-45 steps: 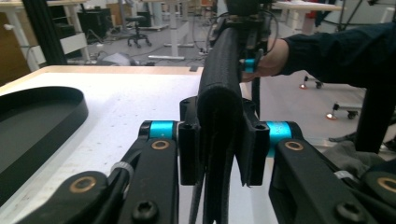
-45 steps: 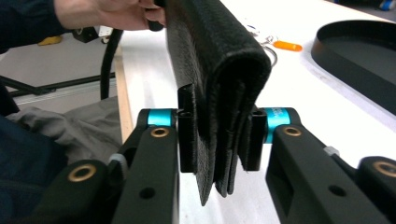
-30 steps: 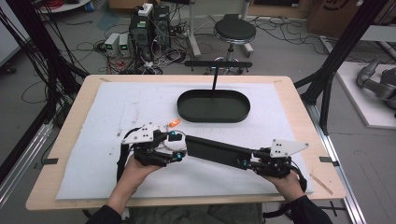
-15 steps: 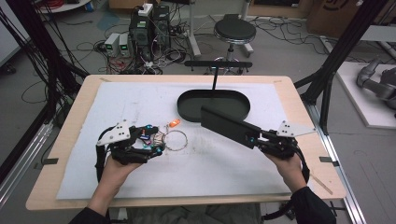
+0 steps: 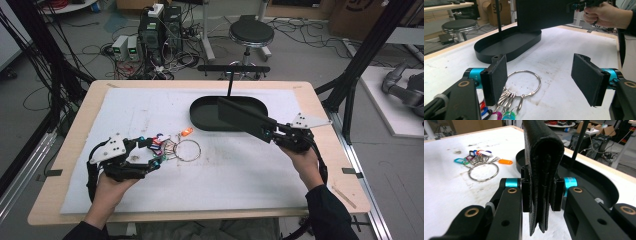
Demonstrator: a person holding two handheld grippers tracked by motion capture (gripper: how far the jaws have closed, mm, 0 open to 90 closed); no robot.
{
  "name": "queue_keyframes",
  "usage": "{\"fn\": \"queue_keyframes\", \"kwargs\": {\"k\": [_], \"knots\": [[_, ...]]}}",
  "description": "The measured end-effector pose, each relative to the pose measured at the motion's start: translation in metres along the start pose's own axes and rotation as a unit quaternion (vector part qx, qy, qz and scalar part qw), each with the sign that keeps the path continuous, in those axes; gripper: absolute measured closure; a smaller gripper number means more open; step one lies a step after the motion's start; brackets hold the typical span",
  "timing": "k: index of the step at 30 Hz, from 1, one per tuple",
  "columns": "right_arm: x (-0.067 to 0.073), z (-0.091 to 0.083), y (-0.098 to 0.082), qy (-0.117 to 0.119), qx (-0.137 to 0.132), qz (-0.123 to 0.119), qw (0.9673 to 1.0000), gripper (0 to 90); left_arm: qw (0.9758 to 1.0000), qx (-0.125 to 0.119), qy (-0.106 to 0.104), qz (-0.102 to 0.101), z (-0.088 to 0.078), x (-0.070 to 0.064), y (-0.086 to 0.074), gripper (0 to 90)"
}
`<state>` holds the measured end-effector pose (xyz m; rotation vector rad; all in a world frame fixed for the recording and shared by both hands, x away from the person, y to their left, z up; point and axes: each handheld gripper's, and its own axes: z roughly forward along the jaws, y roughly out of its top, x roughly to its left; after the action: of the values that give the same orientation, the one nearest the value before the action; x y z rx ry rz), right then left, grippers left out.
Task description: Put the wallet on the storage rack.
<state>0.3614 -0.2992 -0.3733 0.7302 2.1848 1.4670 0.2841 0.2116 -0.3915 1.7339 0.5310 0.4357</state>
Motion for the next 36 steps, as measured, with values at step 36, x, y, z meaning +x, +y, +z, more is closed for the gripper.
{"fn": "queue_keyframes", "kwargs": {"k": [36], "knots": [[-0.043, 0.090, 0.000, -0.006, 0.011, 0.002, 0.9999, 77.0, 0.9998, 0.006, -0.016, 0.008, 0.010, 0.001, -0.012, 29.0]]}}
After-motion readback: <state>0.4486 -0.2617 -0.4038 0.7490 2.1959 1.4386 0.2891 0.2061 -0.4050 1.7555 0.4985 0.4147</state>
